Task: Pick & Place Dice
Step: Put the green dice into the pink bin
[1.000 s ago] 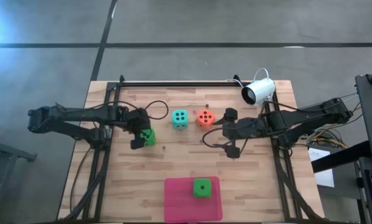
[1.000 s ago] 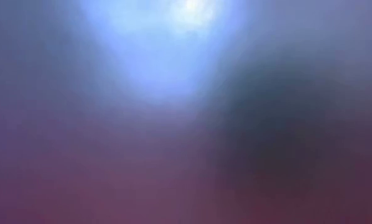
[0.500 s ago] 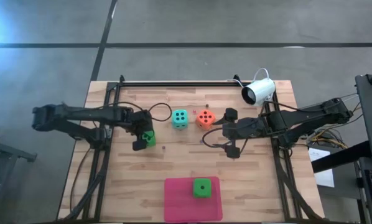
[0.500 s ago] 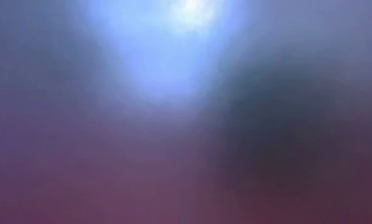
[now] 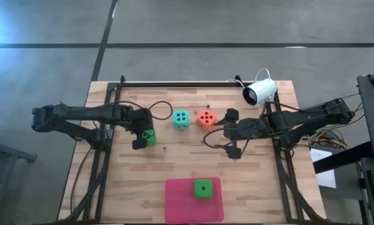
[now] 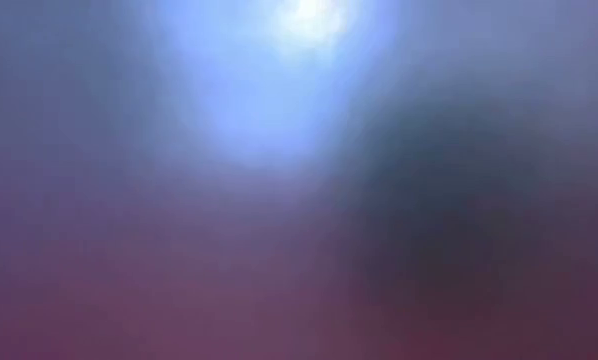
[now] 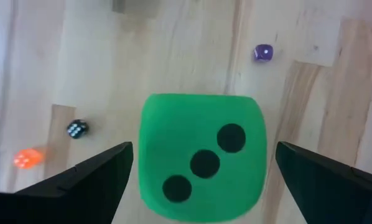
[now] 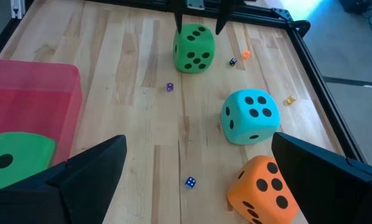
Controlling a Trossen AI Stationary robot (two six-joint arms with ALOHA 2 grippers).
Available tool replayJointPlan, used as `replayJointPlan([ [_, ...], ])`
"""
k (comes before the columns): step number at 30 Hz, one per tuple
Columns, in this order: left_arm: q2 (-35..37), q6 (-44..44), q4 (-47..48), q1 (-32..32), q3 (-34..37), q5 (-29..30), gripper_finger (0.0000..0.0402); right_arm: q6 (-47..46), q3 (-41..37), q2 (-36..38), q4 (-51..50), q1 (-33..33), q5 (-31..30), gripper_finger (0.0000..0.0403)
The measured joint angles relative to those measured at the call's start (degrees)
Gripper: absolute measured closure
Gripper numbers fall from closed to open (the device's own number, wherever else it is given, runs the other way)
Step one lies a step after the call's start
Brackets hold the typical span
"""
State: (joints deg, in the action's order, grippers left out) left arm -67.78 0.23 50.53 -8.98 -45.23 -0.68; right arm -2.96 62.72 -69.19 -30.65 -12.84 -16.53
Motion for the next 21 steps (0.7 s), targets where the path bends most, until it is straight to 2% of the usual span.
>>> replayJointPlan([
  [3, 0.0, 0.0, 2.9, 0.8, -1.3, 1.3, 0.0006, 0.0, 0.0, 0.0, 0.0, 0.0, 0.0, 0.0003],
  [10, 0.0, -0.1, 2.4, 3.7, -1.1, 1.4, 0.0011, 0.0, 0.0, 0.0, 0.0, 0.0, 0.0, 0.0003],
  [16, 0.0, -0.1, 2.0, 4.1, -0.4, 5.3, 0.0008, 0.0, 0.0, 0.0, 0.0, 0.0, 0.0, 0.0003],
  [21, 0.0, -0.3, 1.5, 4.1, 0.8, 5.6, 0.0008, 0.0, 0.0, 0.0, 0.0, 0.0, 0.0, 0.0003],
])
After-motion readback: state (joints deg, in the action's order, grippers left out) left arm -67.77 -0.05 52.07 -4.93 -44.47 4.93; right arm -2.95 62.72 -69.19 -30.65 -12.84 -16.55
